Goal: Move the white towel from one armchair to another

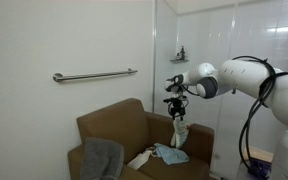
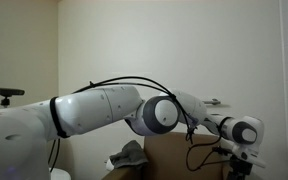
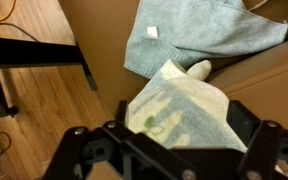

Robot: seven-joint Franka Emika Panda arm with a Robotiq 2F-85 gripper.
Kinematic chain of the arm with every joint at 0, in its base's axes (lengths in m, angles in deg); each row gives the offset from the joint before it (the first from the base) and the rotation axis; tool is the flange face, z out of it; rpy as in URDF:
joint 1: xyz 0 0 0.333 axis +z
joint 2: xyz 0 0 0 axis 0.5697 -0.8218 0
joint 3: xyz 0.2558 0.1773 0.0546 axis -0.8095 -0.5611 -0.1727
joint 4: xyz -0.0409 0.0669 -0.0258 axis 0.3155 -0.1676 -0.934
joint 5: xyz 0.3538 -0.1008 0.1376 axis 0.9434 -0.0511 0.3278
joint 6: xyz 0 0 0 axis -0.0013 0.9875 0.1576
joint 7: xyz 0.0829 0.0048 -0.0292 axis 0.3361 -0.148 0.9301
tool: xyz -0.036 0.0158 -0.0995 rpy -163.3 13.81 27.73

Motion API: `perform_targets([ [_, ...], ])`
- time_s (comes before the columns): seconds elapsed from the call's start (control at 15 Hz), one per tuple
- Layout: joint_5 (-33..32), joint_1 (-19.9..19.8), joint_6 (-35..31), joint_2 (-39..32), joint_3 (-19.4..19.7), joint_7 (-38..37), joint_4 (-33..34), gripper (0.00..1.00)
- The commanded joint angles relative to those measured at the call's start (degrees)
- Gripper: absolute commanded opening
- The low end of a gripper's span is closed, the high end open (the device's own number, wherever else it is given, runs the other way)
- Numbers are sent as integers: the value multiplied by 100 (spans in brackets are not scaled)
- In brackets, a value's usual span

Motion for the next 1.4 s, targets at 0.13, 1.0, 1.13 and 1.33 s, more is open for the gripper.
perform_targets([
  [0.13, 463, -15, -1479, -588, -118, -931, 167, 100],
  [1.0, 282, 245, -1790, -731, 245, -2541, 95, 35],
  [1.13, 264, 292, -1674, -715, 320, -2677, 65, 25],
  [1.33, 262, 380, -1484, -637, 418, -2799, -27, 7],
])
